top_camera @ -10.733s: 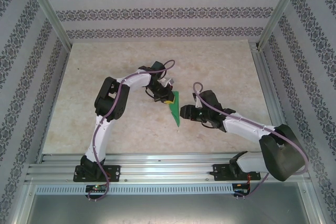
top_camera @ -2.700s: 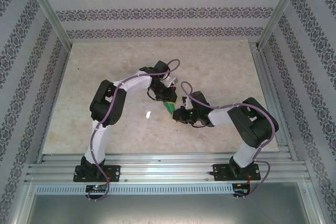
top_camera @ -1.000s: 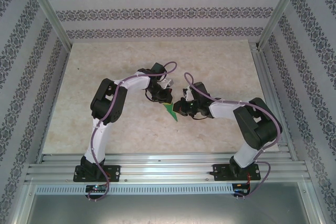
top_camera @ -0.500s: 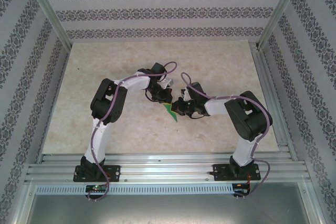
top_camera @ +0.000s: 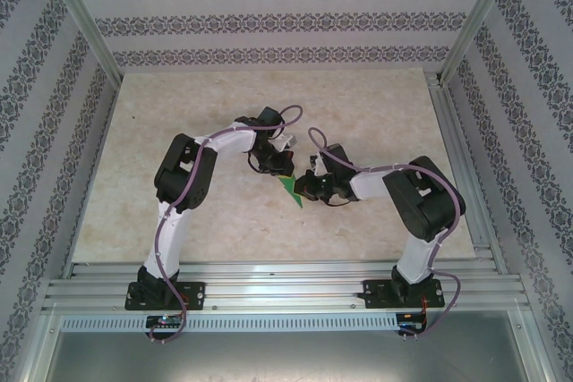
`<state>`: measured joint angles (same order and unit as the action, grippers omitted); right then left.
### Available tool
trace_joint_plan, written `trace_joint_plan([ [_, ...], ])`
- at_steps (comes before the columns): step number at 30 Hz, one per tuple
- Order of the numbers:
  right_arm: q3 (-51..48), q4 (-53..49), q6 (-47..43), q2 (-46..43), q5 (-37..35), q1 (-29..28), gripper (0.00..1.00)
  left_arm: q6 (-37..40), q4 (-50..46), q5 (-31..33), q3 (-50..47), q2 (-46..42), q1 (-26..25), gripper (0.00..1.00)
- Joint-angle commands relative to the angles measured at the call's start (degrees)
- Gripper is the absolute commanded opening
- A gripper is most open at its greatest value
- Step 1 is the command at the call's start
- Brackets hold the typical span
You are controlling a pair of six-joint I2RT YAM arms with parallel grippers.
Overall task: Fold a paper plane with a square sheet of paper (fold left side to right side)
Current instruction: Fold the wing for the fifth time at the center of the table.
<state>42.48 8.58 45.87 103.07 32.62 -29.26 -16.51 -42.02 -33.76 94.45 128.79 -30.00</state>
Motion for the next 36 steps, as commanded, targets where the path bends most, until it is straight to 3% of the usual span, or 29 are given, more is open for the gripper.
trace_joint_plan([
  [1,-3.7,-5.8,-1.3,-1.9,-0.3,-1.3,0.08,1.8,-1.7,9.6,-0.2,3.4,1.3,0.00],
  [19,-8.5,-8.0,-1.4,-7.5,0.4,-4.0,0.09,2.1,-2.2,10.1,0.6,3.5,1.3,0.00],
  [29,-3.5,-17.1,-4.1,-16.7,0.6,-0.6,0.10,2.8,-2.9,10.2,1.2,3.5,1.3,0.00],
  [36,2.8,-12.1,-2.8,-9.1,1.6,-0.3,0.10,2.8,-2.9,10.0,1.1,3.4,1.3,0.00],
])
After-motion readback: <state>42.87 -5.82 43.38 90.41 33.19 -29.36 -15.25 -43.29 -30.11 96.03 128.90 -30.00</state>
